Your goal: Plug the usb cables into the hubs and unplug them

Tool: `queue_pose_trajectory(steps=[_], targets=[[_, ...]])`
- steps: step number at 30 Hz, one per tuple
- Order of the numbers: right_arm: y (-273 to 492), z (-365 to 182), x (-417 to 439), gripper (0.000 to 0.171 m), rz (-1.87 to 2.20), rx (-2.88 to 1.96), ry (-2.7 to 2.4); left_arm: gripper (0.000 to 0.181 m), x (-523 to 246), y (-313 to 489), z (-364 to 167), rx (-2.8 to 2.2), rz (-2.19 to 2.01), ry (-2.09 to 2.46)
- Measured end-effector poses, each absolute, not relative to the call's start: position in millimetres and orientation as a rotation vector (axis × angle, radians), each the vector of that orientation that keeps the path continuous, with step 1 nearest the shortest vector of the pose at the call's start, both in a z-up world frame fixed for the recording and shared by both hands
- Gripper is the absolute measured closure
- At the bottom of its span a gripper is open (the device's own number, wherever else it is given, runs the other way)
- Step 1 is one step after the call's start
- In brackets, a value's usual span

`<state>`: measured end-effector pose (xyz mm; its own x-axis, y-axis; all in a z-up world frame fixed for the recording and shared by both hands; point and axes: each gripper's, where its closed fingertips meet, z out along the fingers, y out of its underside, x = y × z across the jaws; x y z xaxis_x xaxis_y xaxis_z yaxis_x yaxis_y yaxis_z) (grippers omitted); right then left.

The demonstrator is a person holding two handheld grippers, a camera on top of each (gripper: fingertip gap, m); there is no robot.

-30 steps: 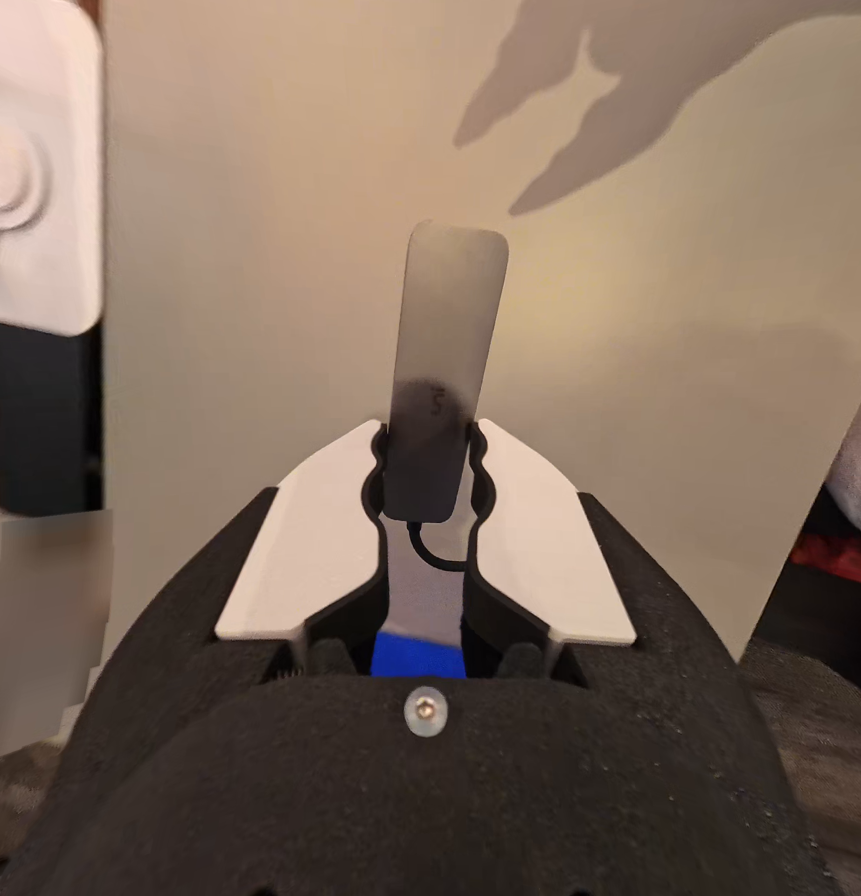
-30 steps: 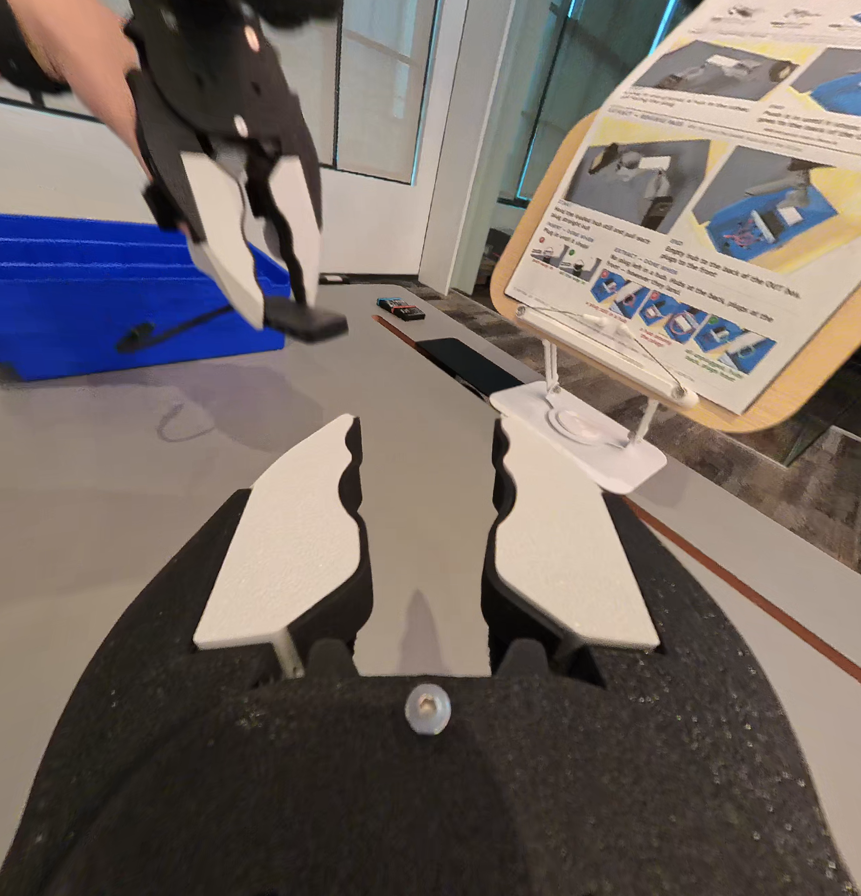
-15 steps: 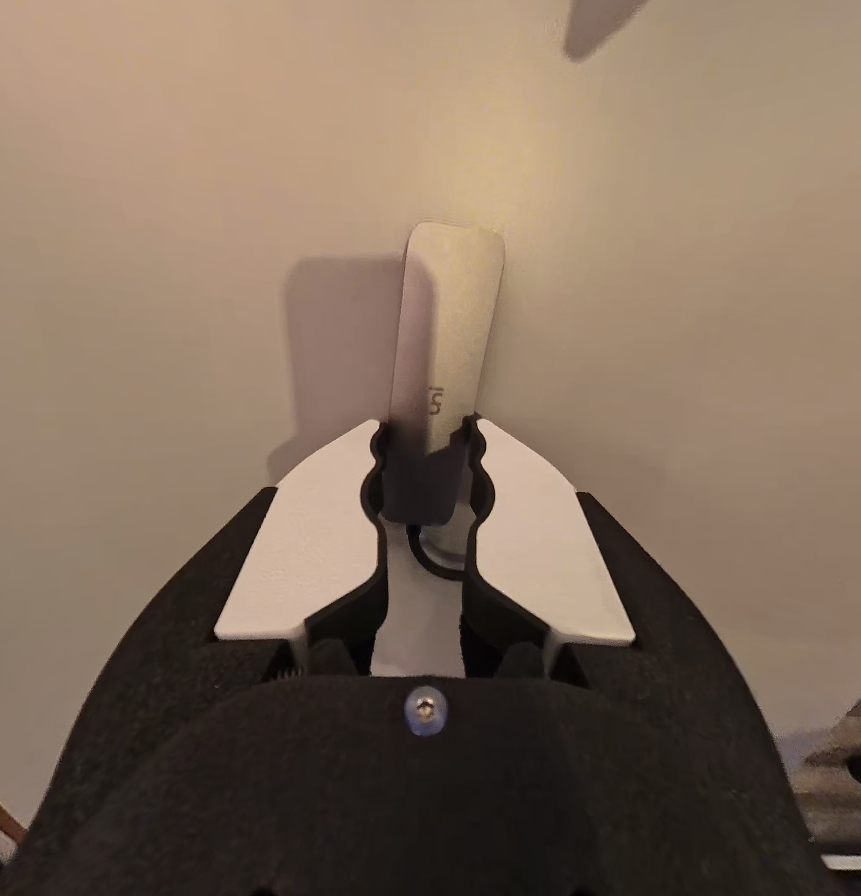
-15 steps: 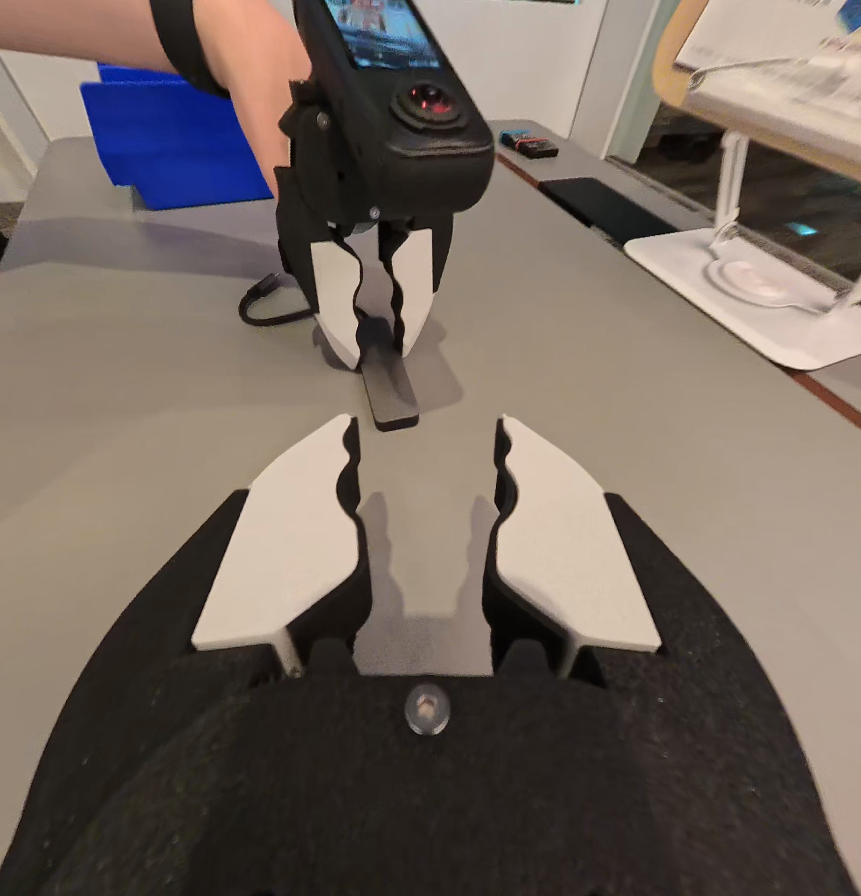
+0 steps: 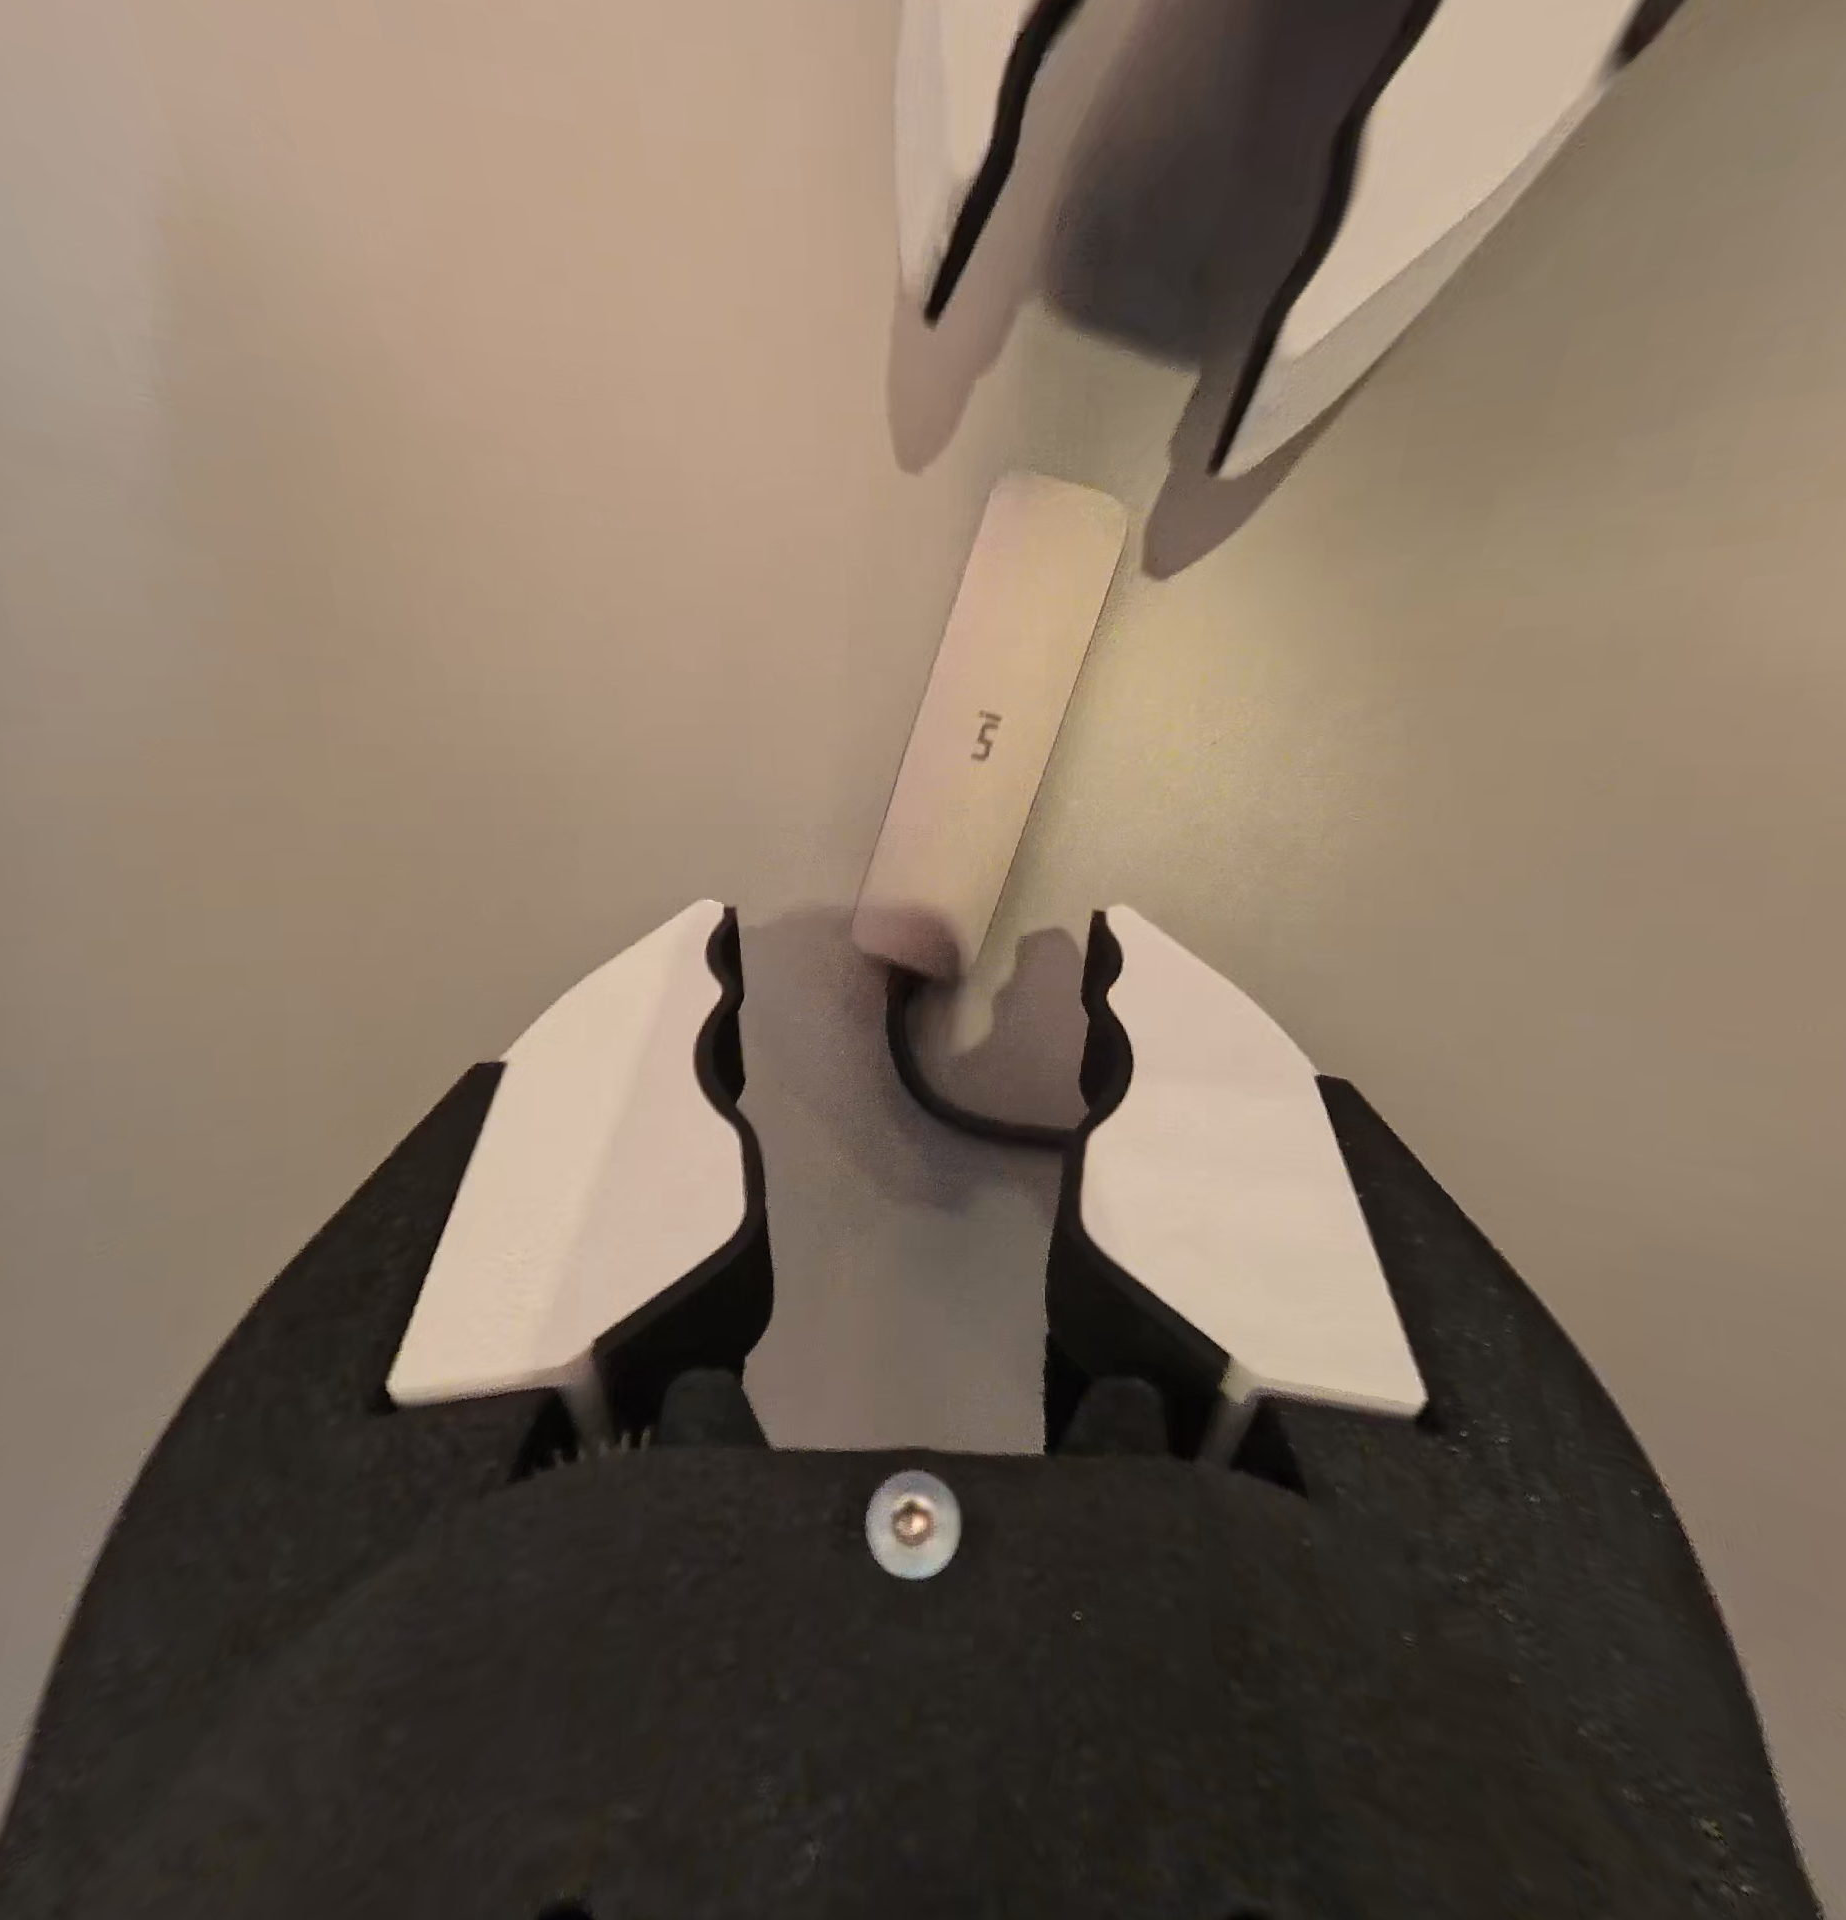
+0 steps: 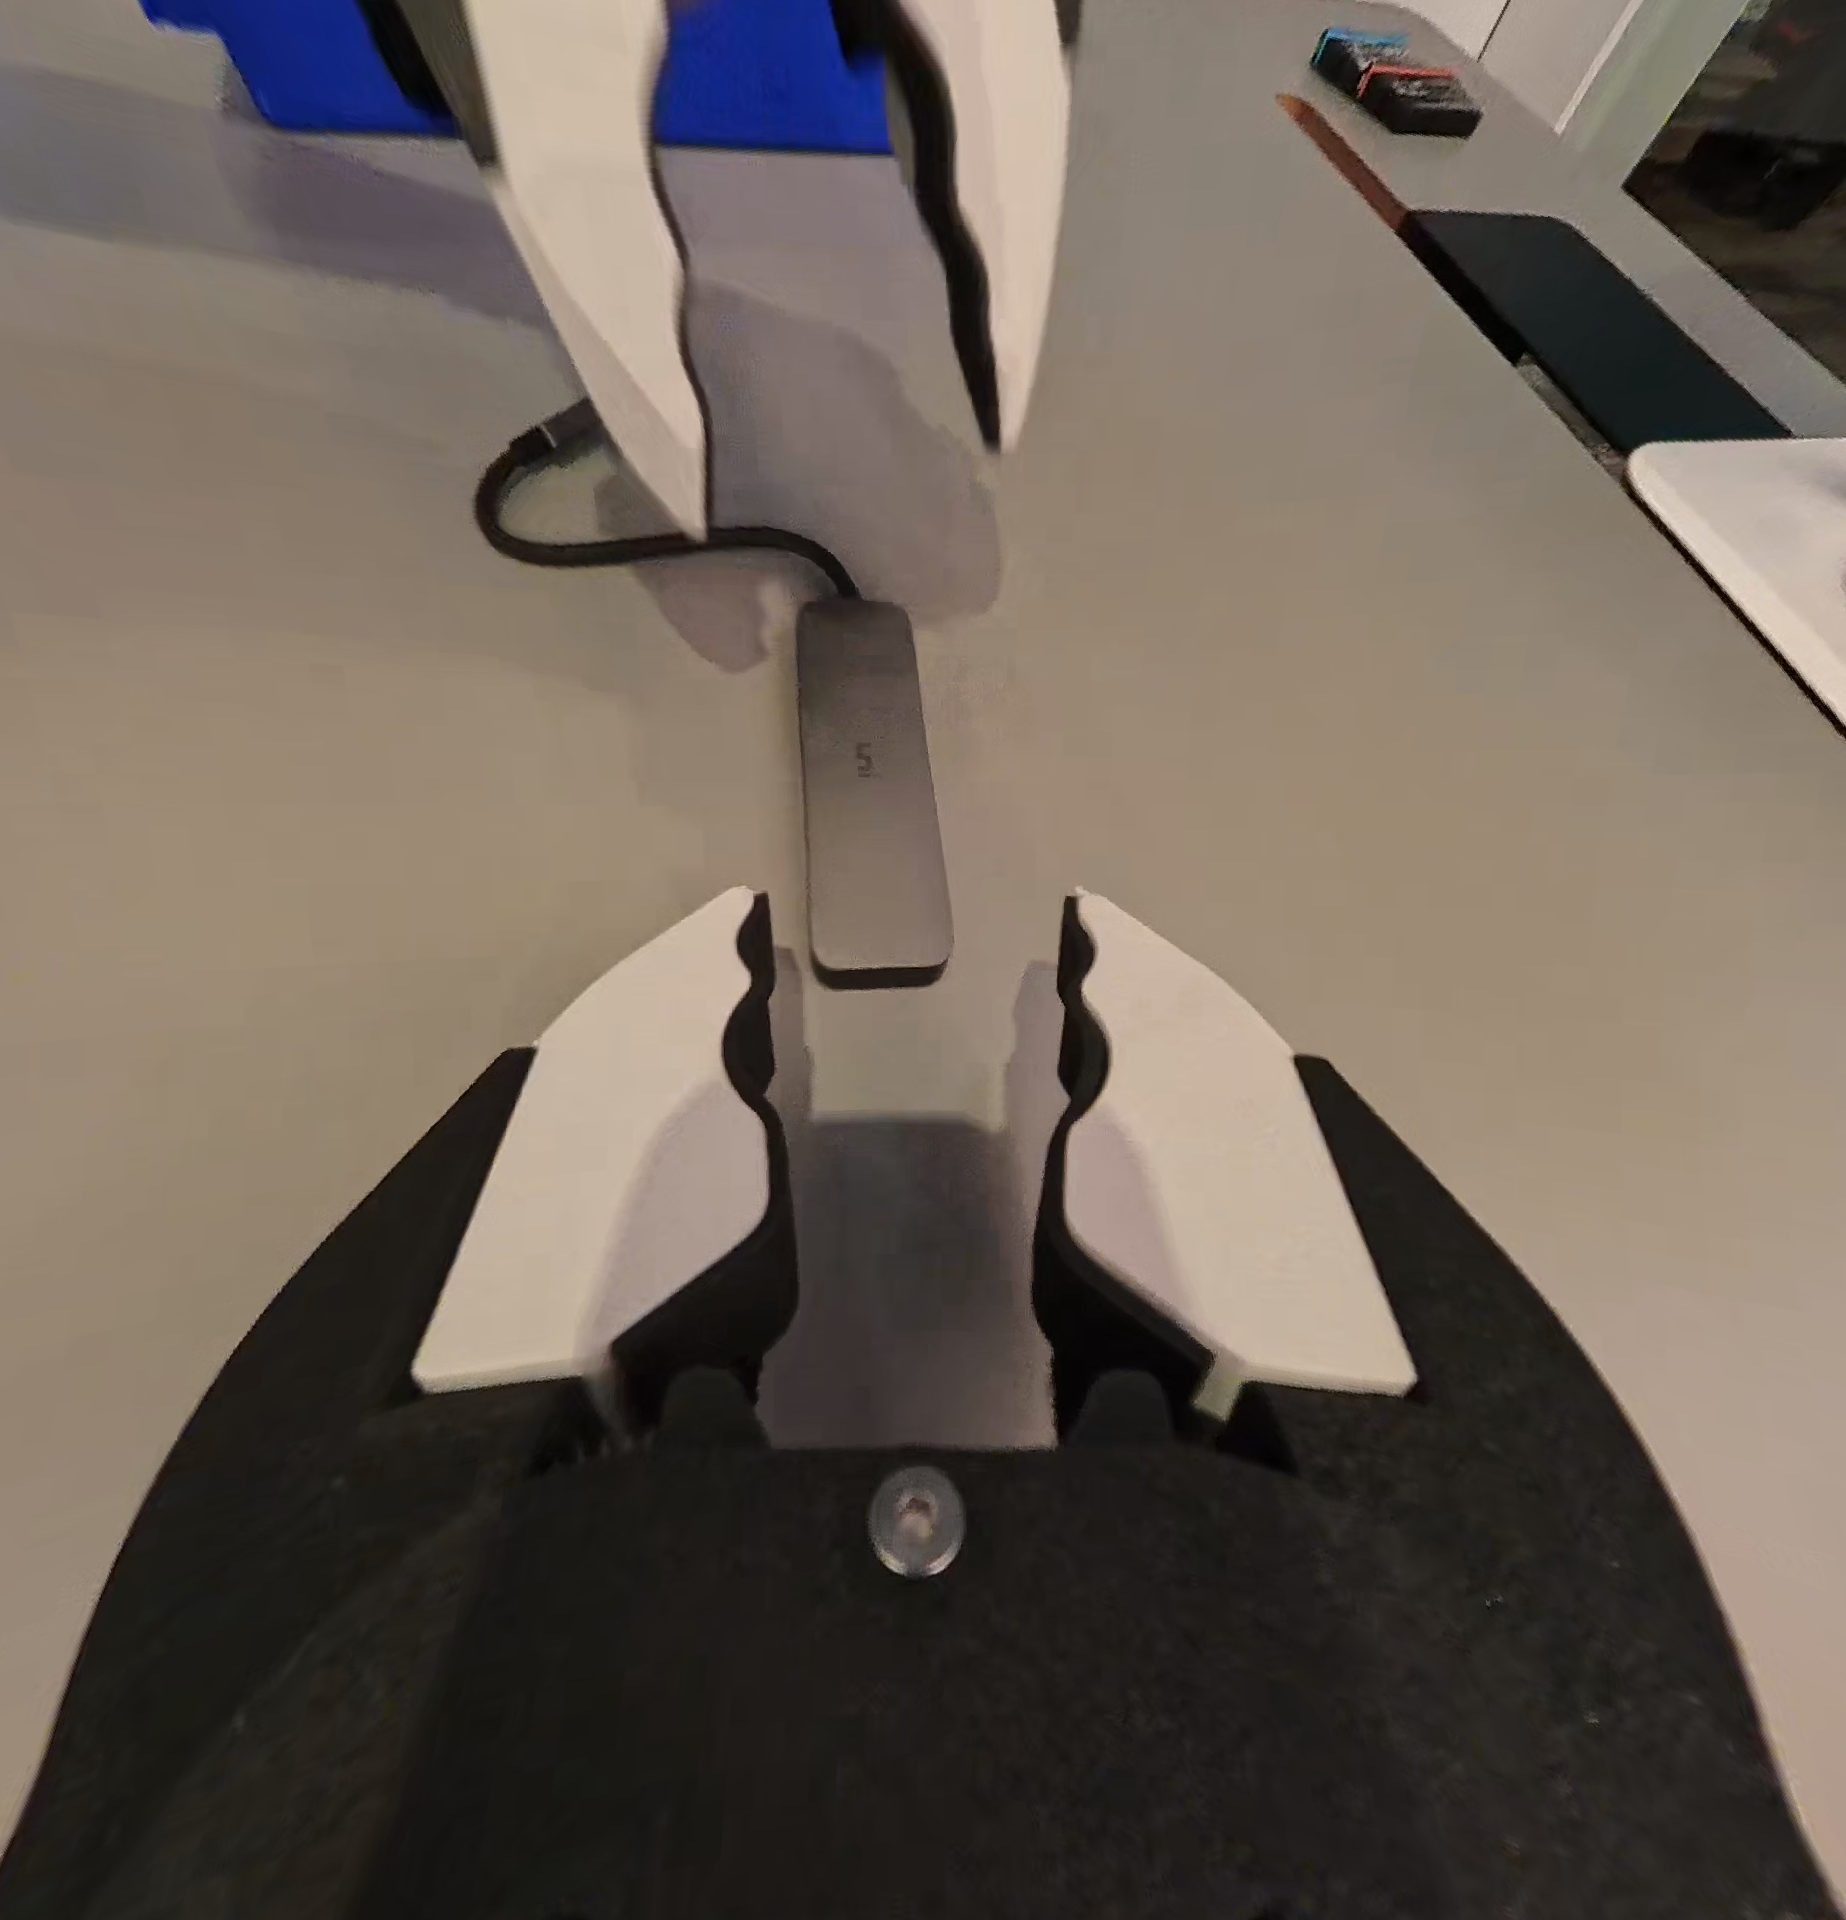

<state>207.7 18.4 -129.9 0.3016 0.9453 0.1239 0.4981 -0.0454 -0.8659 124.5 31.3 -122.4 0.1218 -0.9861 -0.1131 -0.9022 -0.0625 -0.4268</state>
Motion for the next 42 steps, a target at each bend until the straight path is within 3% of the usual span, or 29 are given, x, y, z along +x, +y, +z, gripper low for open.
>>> queue_pose_trajectory(steps=[8,12,19,26,31,42], targets=[[28.6,-149.0,176.5,0.122,0.575,-1.735,-1.459,0.114,21.9,21.2,-35.3,-1.996,-0.247,1.339],[27.4,-153.5,166.2,0.12,0.572,-1.76,-1.487,0.109,-42.7,13.7,-20.8,-2.065,-0.152,1.15],[25.1,-151.6,159.8,0.118,0.582,-1.742,-1.485,0.117,-189.9,0.4,2.1,-2.165,0.0,0.68],[26.1,-145.1,162.4,0.119,0.617,-1.731,-1.433,0.13,-261.9,-16.8,-37.6,-2.404,0.103,0.744],[28.3,-142.5,166.0,0.119,0.606,-1.735,-1.403,0.139,-269.3,11.1,-64.5,-2.566,-0.062,0.406],[27.0,-139.3,174.5,0.119,0.619,-1.721,-1.374,0.139,-294.4,22.3,-102.7,-2.817,-0.125,-0.063]])
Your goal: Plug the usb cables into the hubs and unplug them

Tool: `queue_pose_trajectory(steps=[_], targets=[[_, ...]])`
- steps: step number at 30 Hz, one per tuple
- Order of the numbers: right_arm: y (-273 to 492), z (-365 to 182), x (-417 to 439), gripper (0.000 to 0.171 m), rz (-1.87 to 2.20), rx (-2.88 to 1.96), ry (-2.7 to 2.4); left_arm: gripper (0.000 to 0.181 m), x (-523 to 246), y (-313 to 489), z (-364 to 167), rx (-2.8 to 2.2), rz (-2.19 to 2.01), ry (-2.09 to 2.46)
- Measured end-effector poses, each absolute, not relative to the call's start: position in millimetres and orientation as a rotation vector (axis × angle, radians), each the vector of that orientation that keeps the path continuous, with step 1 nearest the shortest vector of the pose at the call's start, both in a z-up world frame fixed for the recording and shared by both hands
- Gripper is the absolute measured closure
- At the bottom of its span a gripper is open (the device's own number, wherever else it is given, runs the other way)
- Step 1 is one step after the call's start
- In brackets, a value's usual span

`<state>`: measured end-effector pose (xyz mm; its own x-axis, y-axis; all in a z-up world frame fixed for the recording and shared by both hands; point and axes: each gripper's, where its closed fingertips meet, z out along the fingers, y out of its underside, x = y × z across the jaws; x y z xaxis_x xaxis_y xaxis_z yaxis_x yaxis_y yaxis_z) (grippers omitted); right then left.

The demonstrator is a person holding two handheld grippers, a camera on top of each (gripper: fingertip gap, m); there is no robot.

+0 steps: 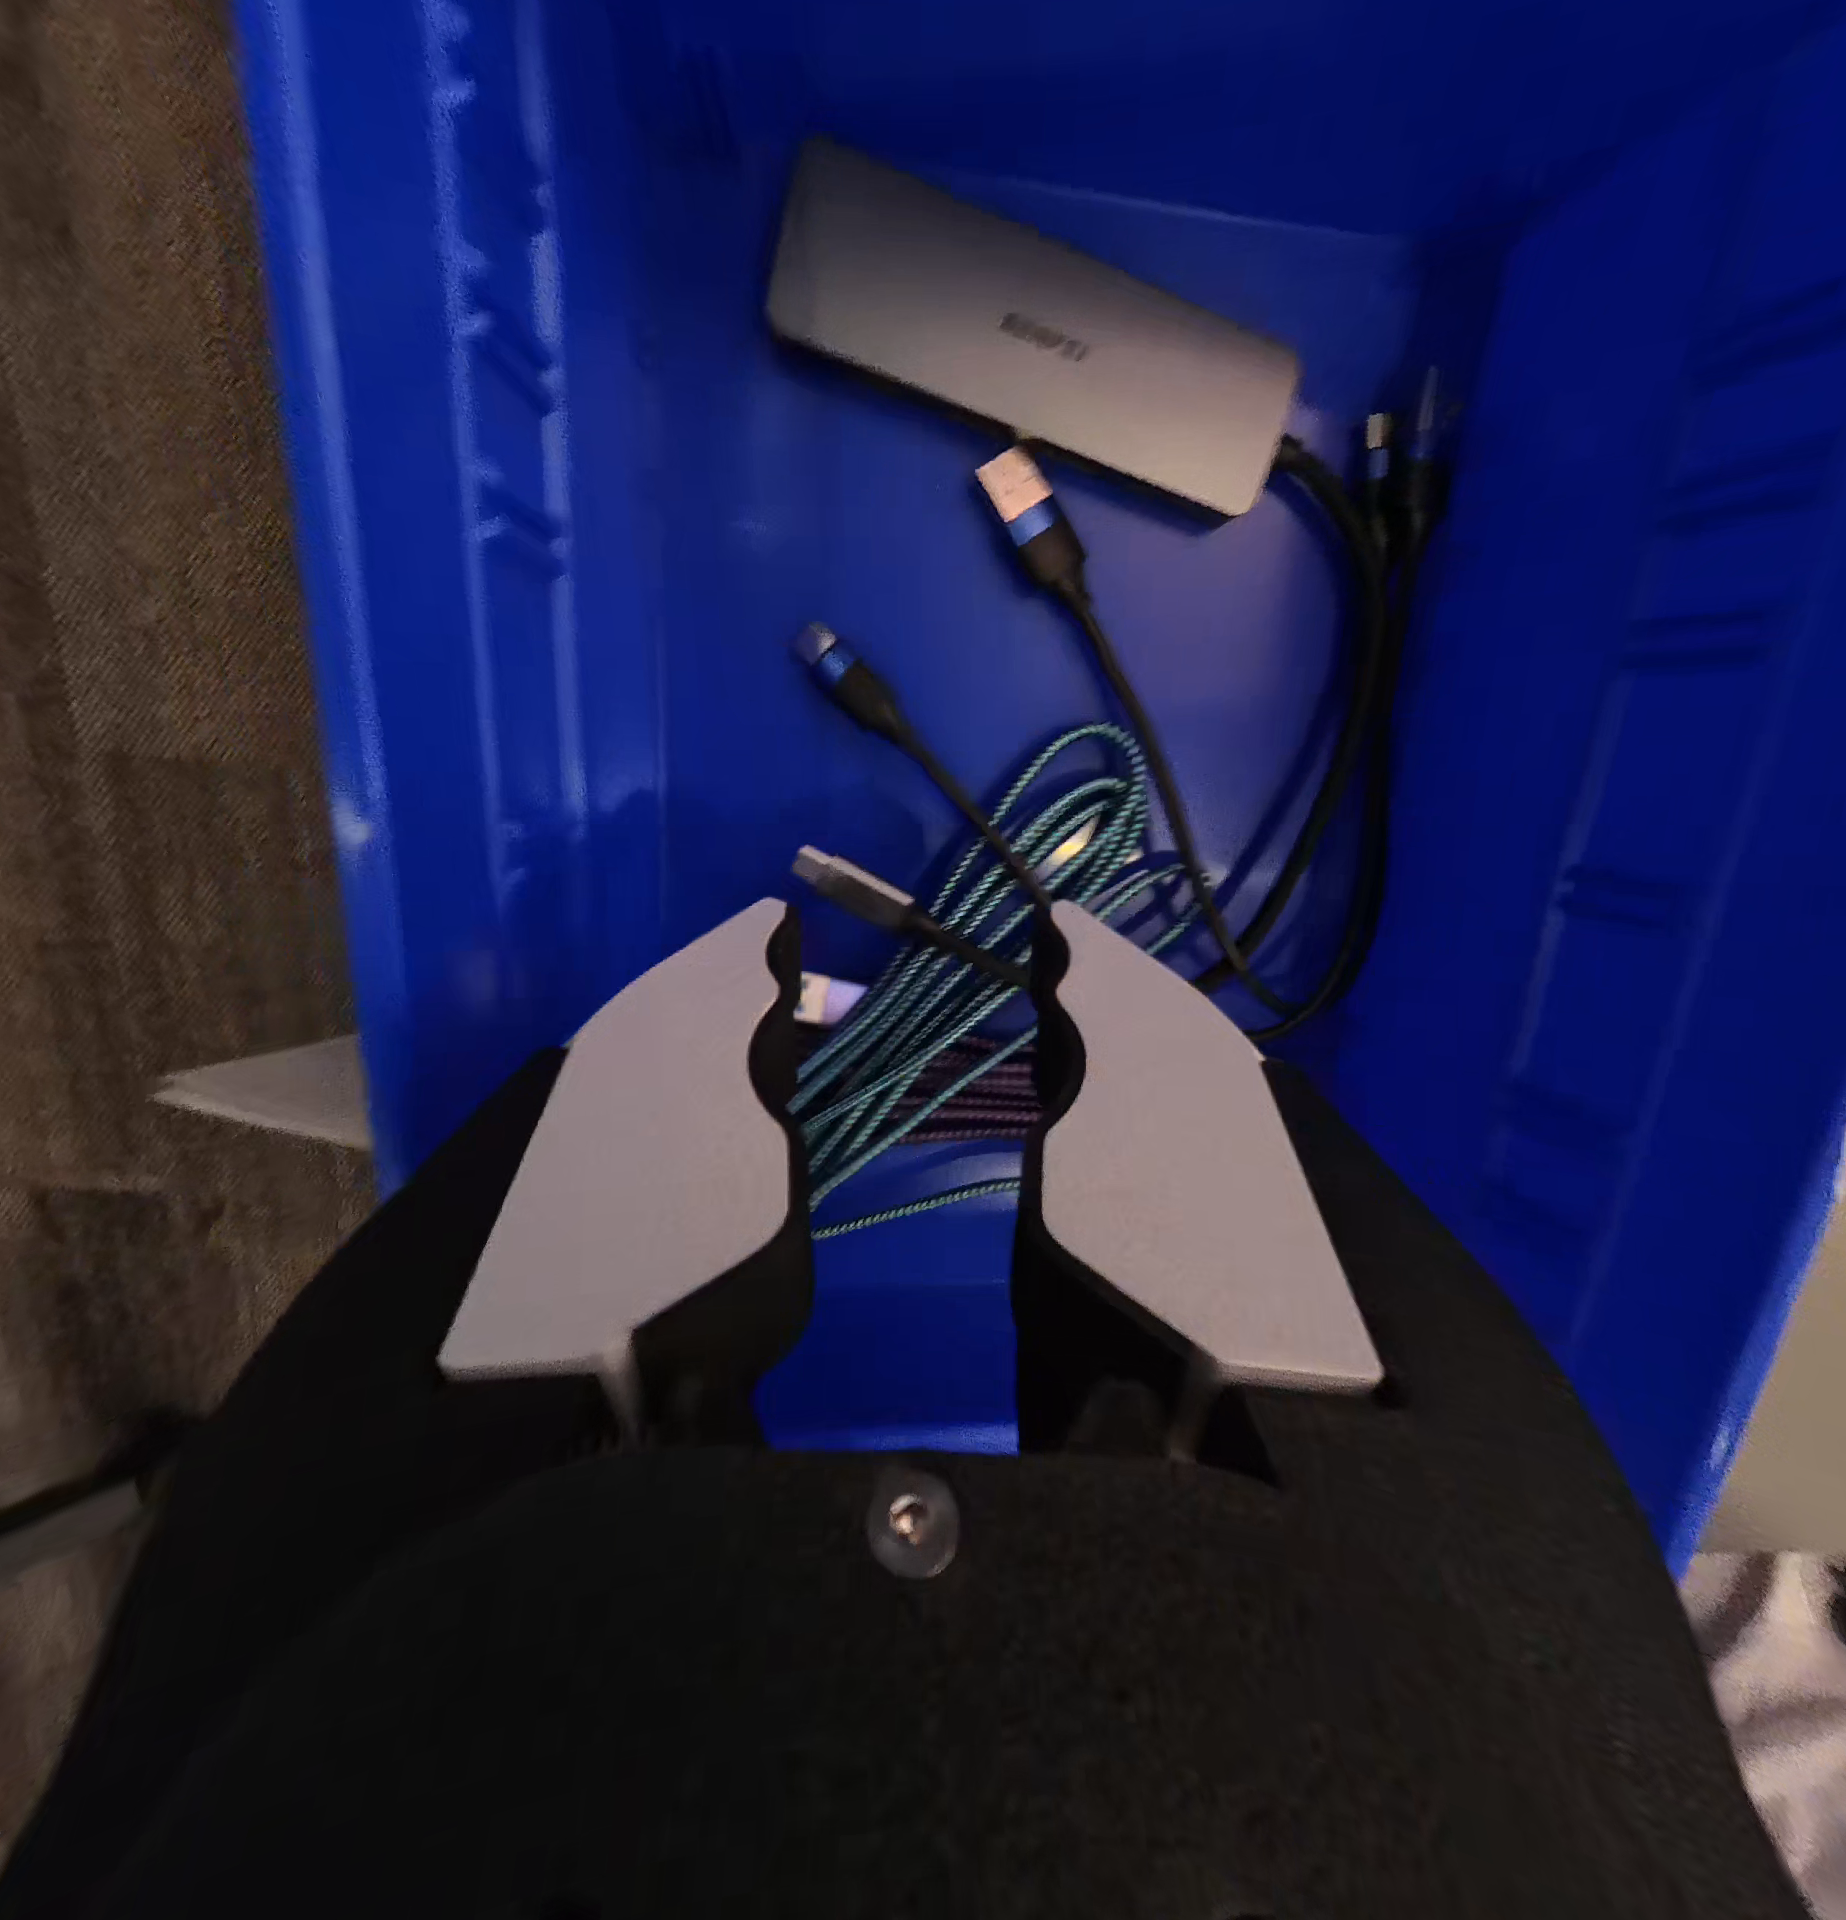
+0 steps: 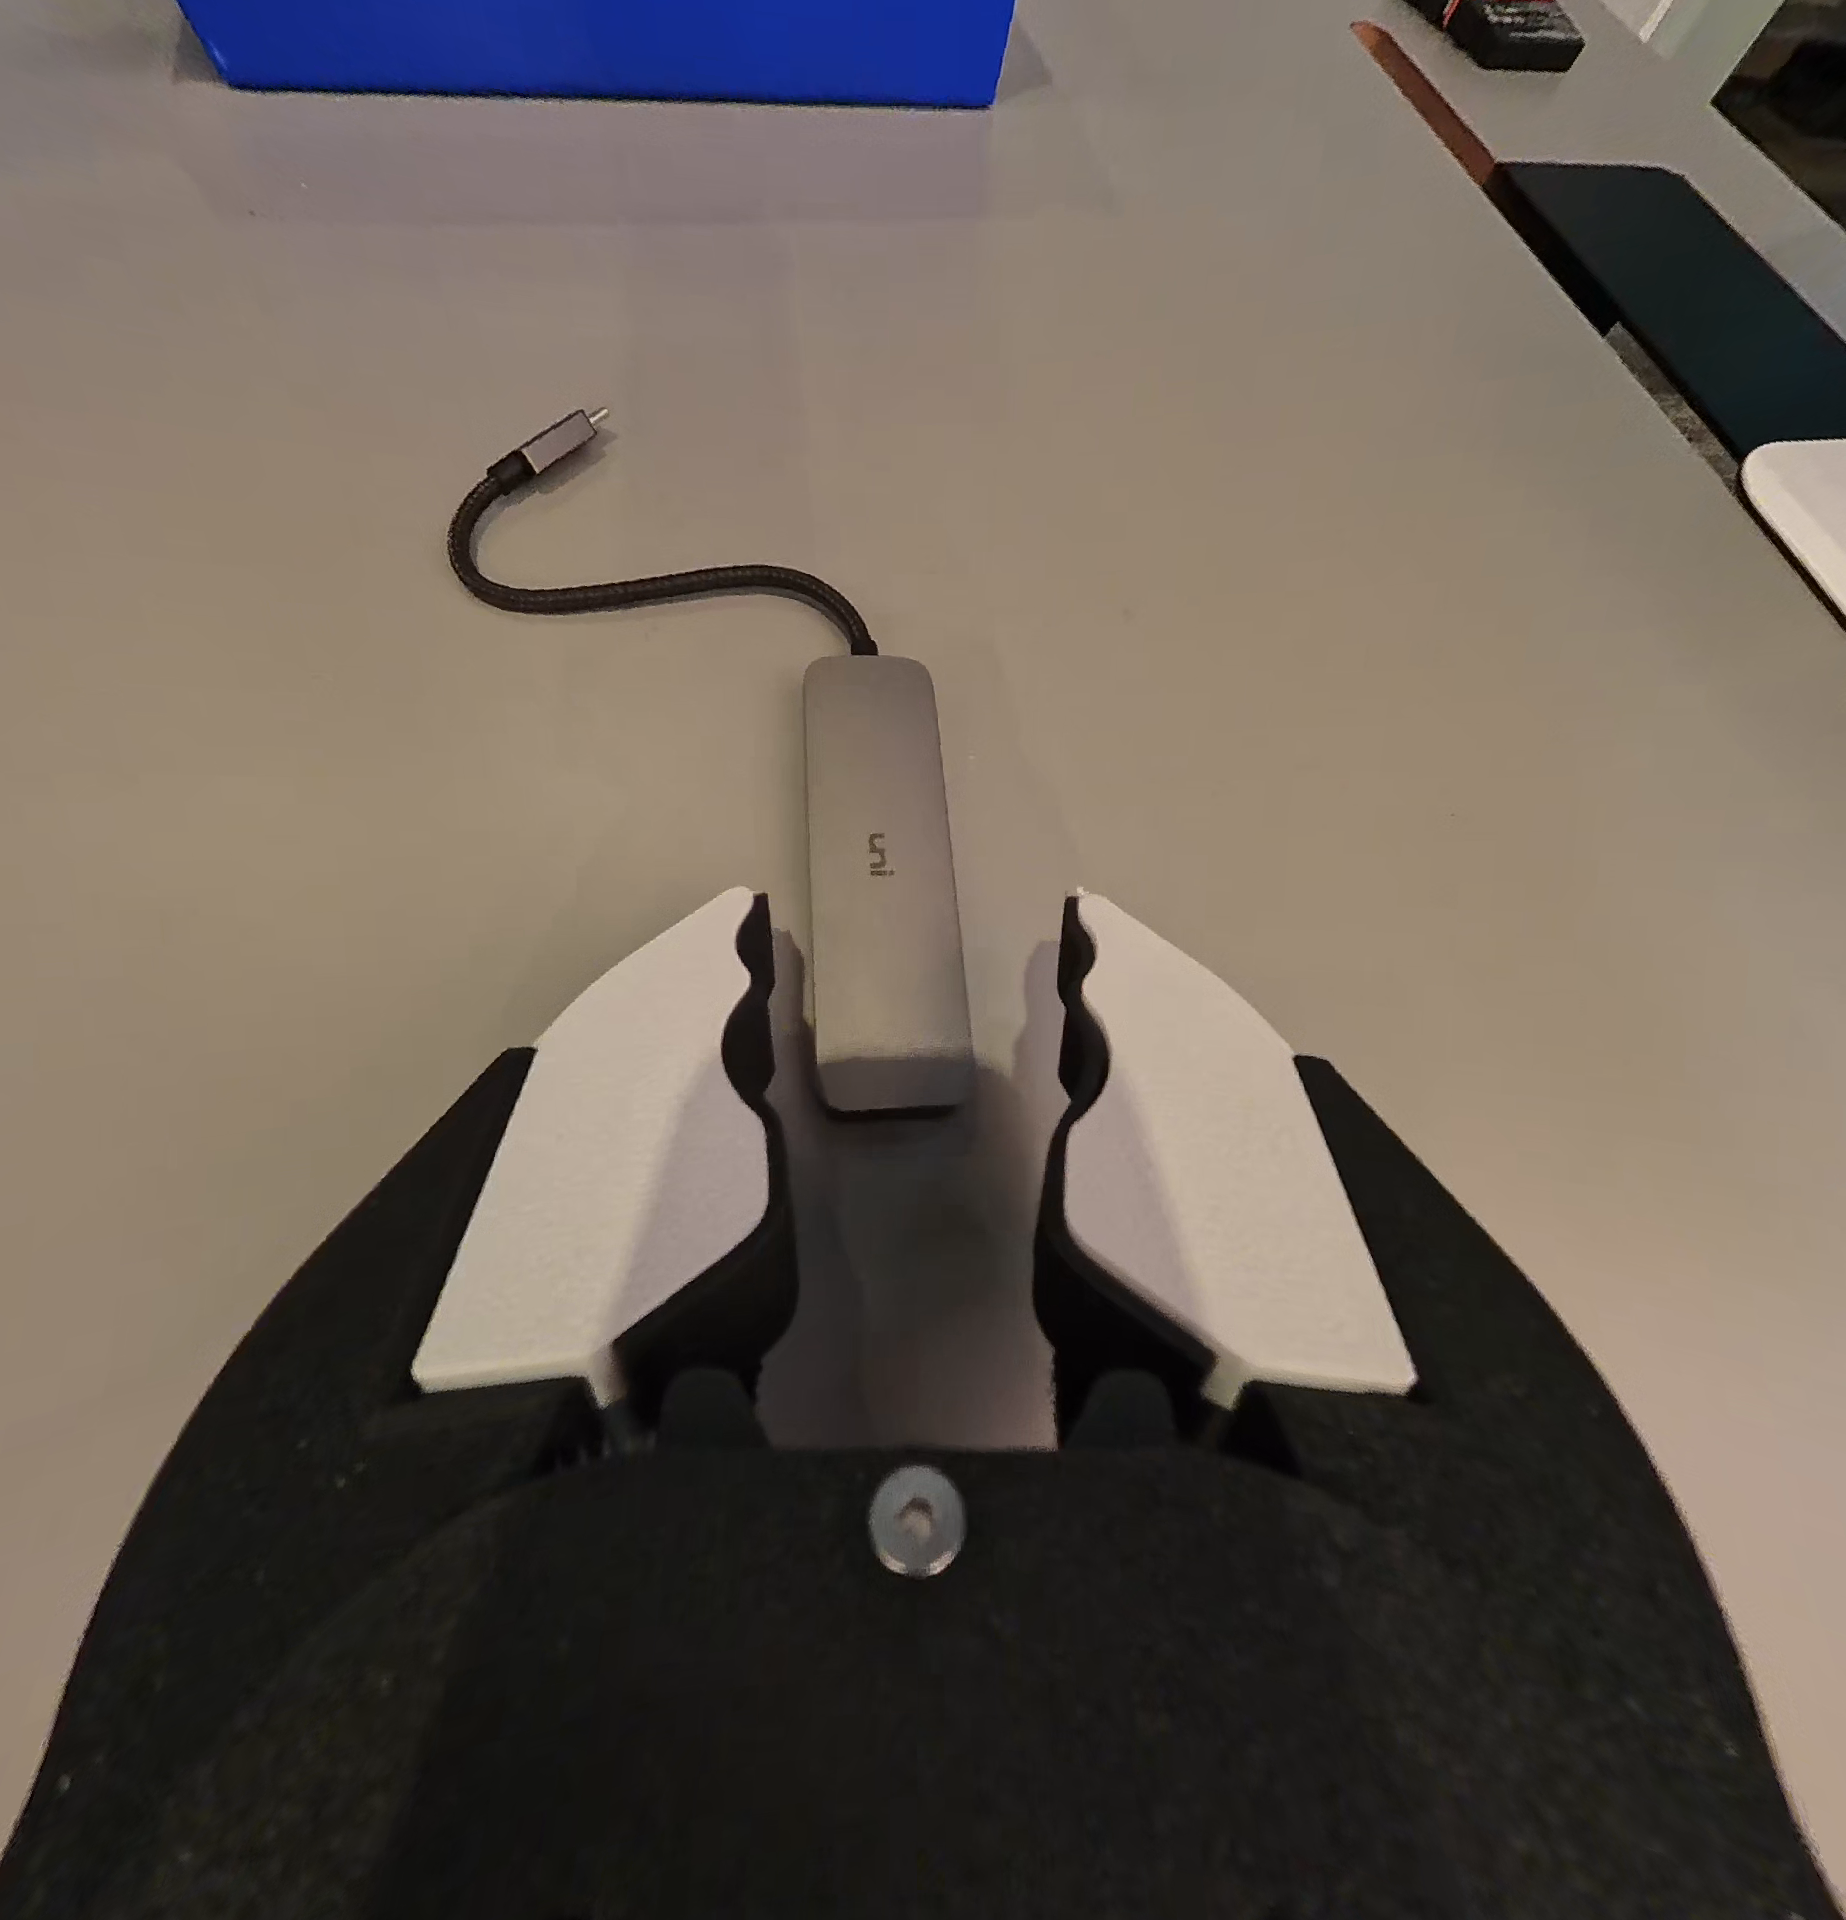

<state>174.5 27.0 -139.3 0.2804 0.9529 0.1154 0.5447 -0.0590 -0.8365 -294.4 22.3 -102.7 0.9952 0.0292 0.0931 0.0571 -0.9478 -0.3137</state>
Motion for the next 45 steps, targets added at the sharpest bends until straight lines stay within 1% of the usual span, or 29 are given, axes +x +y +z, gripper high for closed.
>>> queue_pose_trajectory(steps=[4,7,9,11,14,16,18,23,25,28,29,33,38,41,45], targets=[[26.0,-135.0,173.7,0.119,0.63,-1.702,-1.365,0.139,-300.8,11.6,-112.6,-2.874,-0.17,-0.204],[25.9,-136.2,174.6,0.119,0.623,-1.702,-1.375,0.138,-289.9,17.0,-118.1,-2.889,-0.217,-0.204],[25.9,-137.5,176.7,0.118,0.617,-1.705,-1.376,0.138,-284.3,31.7,-115.0,-2.848,-0.207,-0.168],[26.9,-138.9,179.9,0.118,0.607,-1.712,-1.373,0.143,-274.3,50.9,-108.9,-2.787,-0.254,-0.165],[29.8,-137.2,183.3,0.118,0.605,-1.716,-1.354,0.143,-260.5,70.1,-114.4,-2.786,-0.301,-0.163],[31.0,-134.9,184.8,0.118,0.602,-1.713,-1.344,0.141,-256.2,77.1,-125.6,-2.82,-0.287,-0.168],[31.4,-132.7,186.3,0.118,0.597,-1.709,-1.339,0.136,-258.6,80.6,-137.3,-2.866,-0.214,-0.153],[32.2,-129.0,190.3,0.118,0.598,-1.704,-1.322,0.136,-263.4,84.9,-155.2,-2.922,-0.11,-0.139],[32.7,-129.0,191.6,0.118,0.596,-1.705,-1.322,0.14,-267.5,89.2,-155.7,-2.911,-0.039,-0.106],[33.6,-129.8,193.8,0.118,0.591,-1.709,-1.322,0.154,-267.9,90.6,-156.8,-2.899,0.026,-0.043],[34.0,-130.1,194.7,0.118,0.588,-1.71,-1.321,0.162,-265.3,90.4,-156.8,-2.894,0.021,-0.03],[35.2,-128.9,197.6,0.118,0.591,-1.711,-1.309,0.164,-260.1,90.5,-156.2,-2.884,0.007,0.026],[35.3,-126.1,199.8,0.119,0.589,-1.703,-1.3,0.165,-256.8,93.8,-130.4,-2.78,-0.104,0.065],[35.7,-126.2,200.2,0.118,0.59,-1.704,-1.298,0.165,-249.9,92.2,-99.2,-2.68,-0.159,0.141],[36.2,-125.8,200.1,0.118,0.59,-1.701,-1.297,0.166,-244.1,91.2,-45.7,-2.516,-0.068,0.288]])
